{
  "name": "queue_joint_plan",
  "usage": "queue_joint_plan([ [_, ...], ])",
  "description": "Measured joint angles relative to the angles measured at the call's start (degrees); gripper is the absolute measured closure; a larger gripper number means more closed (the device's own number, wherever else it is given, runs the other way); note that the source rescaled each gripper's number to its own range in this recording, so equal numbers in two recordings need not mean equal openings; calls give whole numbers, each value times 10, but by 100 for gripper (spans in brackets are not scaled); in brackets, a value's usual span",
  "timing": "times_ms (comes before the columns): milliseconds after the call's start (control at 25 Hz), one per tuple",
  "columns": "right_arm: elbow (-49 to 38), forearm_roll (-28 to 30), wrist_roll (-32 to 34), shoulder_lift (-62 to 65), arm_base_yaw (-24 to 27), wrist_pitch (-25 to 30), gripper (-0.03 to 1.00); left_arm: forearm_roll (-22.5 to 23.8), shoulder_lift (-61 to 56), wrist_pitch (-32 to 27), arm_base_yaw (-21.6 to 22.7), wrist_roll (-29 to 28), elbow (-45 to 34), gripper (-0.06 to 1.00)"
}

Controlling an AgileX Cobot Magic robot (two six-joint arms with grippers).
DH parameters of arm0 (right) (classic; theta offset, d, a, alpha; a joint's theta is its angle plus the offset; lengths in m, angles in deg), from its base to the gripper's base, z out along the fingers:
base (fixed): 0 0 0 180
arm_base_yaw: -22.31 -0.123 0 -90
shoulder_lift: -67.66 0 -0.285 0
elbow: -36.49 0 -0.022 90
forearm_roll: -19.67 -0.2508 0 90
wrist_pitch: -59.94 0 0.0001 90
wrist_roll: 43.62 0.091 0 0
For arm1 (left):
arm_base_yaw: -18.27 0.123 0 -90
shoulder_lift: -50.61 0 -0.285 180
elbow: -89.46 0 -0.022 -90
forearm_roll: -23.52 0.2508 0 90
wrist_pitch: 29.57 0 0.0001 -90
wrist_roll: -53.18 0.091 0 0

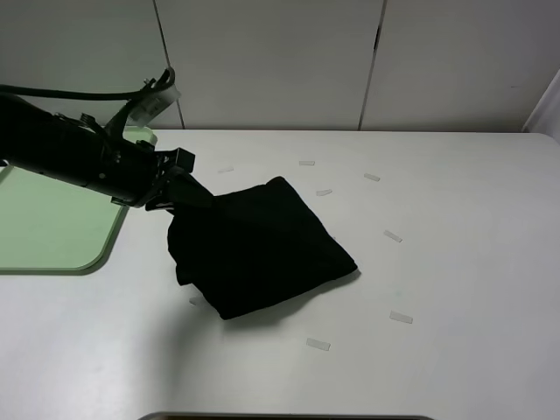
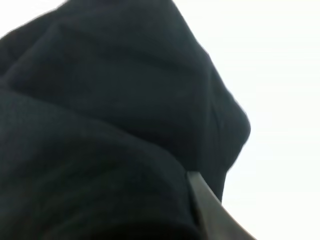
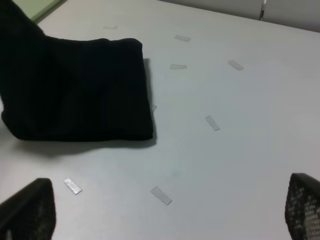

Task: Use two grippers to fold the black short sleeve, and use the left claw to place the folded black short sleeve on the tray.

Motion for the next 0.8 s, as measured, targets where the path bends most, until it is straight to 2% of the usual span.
queue_joint_plan([
  [440, 0, 0, 0, 0, 0, 0, -3, -187, 0, 51, -66, 180, 21, 92],
  [600, 0, 0, 0, 0, 0, 0, -3, -211, 8, 80, -84, 212, 26, 92],
  [800, 0, 0, 0, 0, 0, 0, -3, -216, 60, 71, -86, 185, 45, 92],
])
